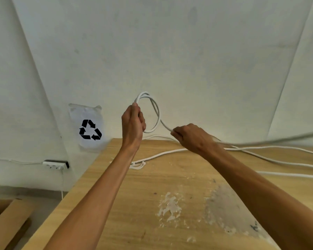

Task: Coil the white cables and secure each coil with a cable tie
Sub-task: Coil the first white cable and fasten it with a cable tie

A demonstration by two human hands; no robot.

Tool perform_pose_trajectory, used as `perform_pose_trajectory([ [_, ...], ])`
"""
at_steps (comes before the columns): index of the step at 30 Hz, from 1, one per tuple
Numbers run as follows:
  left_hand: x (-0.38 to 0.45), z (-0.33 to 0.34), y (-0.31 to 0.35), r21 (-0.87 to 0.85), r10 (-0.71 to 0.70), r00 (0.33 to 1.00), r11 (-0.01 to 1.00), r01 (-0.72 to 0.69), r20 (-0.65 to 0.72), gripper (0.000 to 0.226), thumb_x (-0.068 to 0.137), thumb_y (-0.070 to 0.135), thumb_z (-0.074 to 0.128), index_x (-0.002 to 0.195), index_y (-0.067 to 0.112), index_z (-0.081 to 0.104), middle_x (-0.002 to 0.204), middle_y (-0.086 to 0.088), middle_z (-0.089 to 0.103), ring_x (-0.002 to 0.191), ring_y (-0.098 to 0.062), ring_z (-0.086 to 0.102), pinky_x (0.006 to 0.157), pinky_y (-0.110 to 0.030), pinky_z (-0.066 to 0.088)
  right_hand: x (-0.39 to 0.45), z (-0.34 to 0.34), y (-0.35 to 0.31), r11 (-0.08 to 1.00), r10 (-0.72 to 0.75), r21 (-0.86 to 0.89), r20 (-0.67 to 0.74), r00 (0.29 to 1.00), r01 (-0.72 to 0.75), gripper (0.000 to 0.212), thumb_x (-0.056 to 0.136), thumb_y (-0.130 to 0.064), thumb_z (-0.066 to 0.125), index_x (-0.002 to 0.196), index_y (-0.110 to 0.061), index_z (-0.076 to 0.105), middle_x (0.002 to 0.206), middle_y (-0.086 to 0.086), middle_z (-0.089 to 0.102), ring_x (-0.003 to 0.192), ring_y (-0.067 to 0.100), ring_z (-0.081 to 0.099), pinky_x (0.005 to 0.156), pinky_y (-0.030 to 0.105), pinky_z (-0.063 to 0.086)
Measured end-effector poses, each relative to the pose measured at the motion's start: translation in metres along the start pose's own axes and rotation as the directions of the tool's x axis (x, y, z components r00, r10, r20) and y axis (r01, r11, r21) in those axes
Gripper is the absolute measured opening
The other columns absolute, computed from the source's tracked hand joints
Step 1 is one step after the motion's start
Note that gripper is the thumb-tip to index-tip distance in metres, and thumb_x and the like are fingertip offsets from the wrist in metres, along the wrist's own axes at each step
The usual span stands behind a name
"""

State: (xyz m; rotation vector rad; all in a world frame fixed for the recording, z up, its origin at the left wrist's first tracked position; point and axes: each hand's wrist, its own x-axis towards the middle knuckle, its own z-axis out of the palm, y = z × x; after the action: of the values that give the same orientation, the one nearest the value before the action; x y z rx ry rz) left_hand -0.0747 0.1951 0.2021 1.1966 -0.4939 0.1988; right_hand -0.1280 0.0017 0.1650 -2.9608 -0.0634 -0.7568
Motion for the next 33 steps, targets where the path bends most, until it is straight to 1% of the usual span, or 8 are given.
perform_pose_trajectory([
  [4,-0.007,-0.001,-0.027,0.119,-0.036,0.999,0.992,0.036,-0.008,0.038,0.109,0.028,0.035,0.072,0.018,0.038,0.051,0.012,0.033,0.045,-0.009,0.026,0.044,-0.025,0.023,-0.015,-0.008,-0.019,0.985,-0.051,-0.158,0.131,0.99,0.071,0.043,0.104,-0.046,0.041,0.094,-0.014,0.068,0.073,0.001,0.054,0.07,0.028,0.062,0.059,0.032,0.04],
  [12,-0.025,-0.002,-0.054,0.285,-0.16,0.982,0.95,0.126,0.098,0.038,0.109,0.034,0.031,0.08,0.014,0.045,0.063,0.0,0.05,0.047,-0.011,0.044,0.048,-0.025,0.036,-0.031,-0.016,-0.038,0.781,-0.394,-0.392,0.295,0.87,0.487,0.036,0.104,-0.038,0.046,0.108,-0.008,0.065,0.095,0.011,0.07,0.084,0.032,0.068,0.067,0.036,0.049],
  [15,-0.03,-0.001,-0.056,0.304,-0.226,0.953,0.939,0.157,0.204,0.04,0.109,0.035,0.033,0.091,0.007,0.055,0.078,-0.004,0.067,0.071,-0.018,0.071,0.066,-0.025,0.056,-0.037,-0.01,-0.039,0.635,-0.618,-0.408,0.241,0.749,0.655,0.029,0.097,-0.033,0.063,0.093,-0.005,0.069,0.074,0.01,0.069,0.065,0.032,0.068,0.054,0.033,0.047],
  [17,-0.034,-0.003,-0.059,0.363,-0.273,0.912,0.919,0.154,0.306,0.043,0.109,0.037,0.034,0.099,0.005,0.061,0.097,-0.005,0.072,0.095,-0.014,0.072,0.084,-0.026,0.057,-0.04,-0.01,-0.036,0.572,-0.733,-0.408,0.137,0.667,0.712,0.031,0.083,-0.032,0.08,0.076,-0.005,0.068,0.058,0.007,0.062,0.049,0.03,0.063,0.042,0.029,0.042],
  [20,-0.042,-0.006,-0.057,0.416,-0.325,0.848,0.899,0.14,0.418,0.044,0.108,0.04,0.037,0.102,0.008,0.065,0.099,0.003,0.073,0.097,-0.006,0.068,0.078,-0.02,0.055,-0.037,-0.014,-0.034,0.543,-0.796,-0.42,0.019,0.605,0.727,0.038,0.074,-0.042,0.085,0.077,-0.006,0.071,0.063,0.007,0.066,0.056,0.029,0.066,0.04,0.029,0.045],
  [27,-0.069,0.003,-0.041,0.439,-0.478,0.664,0.865,0.242,0.576,0.034,0.108,0.025,0.038,0.107,0.004,0.065,0.088,-0.019,0.074,0.08,-0.037,0.074,0.064,-0.04,0.059,-0.033,-0.02,-0.029,0.644,-0.741,-0.366,-0.081,0.666,0.672,0.072,0.078,-0.077,0.058,0.077,-0.005,0.063,0.058,0.003,0.058,0.045,0.024,0.05,0.056,0.028,0.027],
  [30,-0.074,0.002,-0.044,0.41,-0.524,0.631,0.849,0.334,0.572,0.037,0.108,0.025,0.037,0.092,0.002,0.061,0.071,-0.018,0.063,0.05,-0.027,0.06,0.061,-0.041,0.055,-0.033,-0.028,-0.025,0.705,-0.691,-0.33,-0.123,0.712,0.628,0.072,0.08,-0.078,0.053,0.075,-0.006,0.056,0.055,0.001,0.049,0.04,0.023,0.036,0.05,0.027,0.031],
  [33,-0.076,-0.001,-0.053,0.369,-0.556,0.592,0.831,0.417,0.583,0.03,0.108,0.023,0.034,0.093,0.006,0.054,0.061,-0.012,0.054,0.037,-0.015,0.032,0.047,-0.028,0.041,-0.029,-0.034,-0.017,0.75,-0.646,-0.306,-0.147,0.749,0.586,0.064,0.087,-0.073,0.05,0.076,-0.009,0.051,0.056,-0.002,0.039,0.038,0.022,0.032,0.044,0.027,0.034],
])
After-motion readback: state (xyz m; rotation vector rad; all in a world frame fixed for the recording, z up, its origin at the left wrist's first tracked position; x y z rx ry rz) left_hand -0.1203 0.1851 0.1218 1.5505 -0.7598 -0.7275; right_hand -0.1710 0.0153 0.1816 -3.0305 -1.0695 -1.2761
